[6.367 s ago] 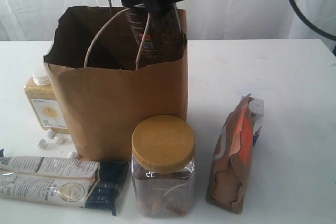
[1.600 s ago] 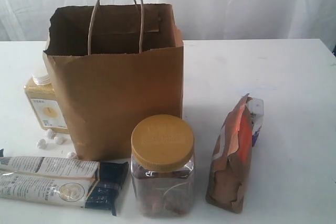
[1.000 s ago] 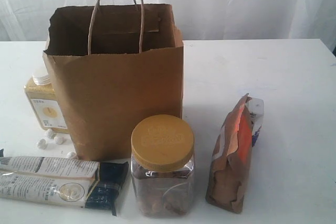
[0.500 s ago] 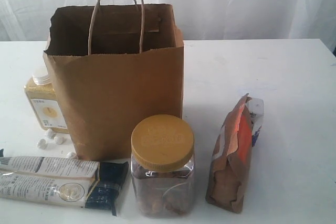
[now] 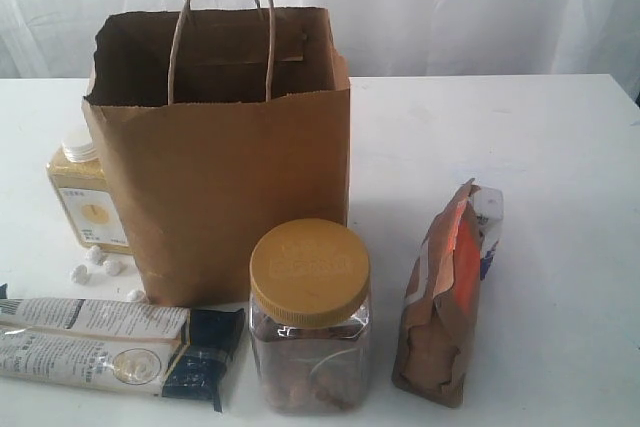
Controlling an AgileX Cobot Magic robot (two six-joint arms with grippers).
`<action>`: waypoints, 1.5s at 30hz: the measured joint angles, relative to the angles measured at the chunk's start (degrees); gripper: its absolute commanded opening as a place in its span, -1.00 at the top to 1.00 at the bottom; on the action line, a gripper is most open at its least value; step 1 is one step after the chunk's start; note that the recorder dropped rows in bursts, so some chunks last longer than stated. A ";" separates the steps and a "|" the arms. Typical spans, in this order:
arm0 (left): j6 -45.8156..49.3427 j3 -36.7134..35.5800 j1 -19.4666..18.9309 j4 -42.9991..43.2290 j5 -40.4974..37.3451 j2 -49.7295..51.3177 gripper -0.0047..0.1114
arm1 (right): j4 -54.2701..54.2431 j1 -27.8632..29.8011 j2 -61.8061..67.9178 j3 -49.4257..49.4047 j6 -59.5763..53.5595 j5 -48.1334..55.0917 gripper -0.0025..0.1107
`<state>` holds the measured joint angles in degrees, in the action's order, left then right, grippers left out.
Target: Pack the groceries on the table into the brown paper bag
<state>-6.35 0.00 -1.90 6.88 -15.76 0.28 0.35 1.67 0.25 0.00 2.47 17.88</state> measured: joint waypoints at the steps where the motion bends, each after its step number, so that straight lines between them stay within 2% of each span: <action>1: 0.00 0.00 0.00 0.00 0.00 0.00 0.92 | 0.26 0.00 0.00 -0.01 -0.10 0.46 0.96; 25: 0.00 0.00 0.00 0.00 0.00 0.00 0.92 | 1.01 0.00 0.00 -0.01 -0.50 1.73 0.96; 28: 2.92 0.00 0.00 4.11 0.30 0.00 0.92 | 1.01 0.00 0.00 -0.01 -0.50 1.73 0.96; 32: 8.03 0.00 0.00 12.05 3.44 0.00 0.92 | 1.01 0.00 0.00 -0.01 -0.50 1.73 0.96; 39: 9.54 0.00 0.00 14.35 11.51 0.00 0.92 | 1.01 0.00 0.00 -0.01 -0.50 1.73 0.96; 42: 3.83 0.00 0.00 12.31 19.18 -0.04 0.92 | 1.01 0.00 0.00 -0.01 -0.50 1.73 0.96; 45: -10.97 0.00 0.00 9.14 29.11 -0.04 0.92 | 1.01 0.00 0.00 -0.01 -0.50 1.73 0.96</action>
<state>-17.32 0.00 -1.90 16.02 13.34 0.24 1.36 1.67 0.25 -0.01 1.97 19.61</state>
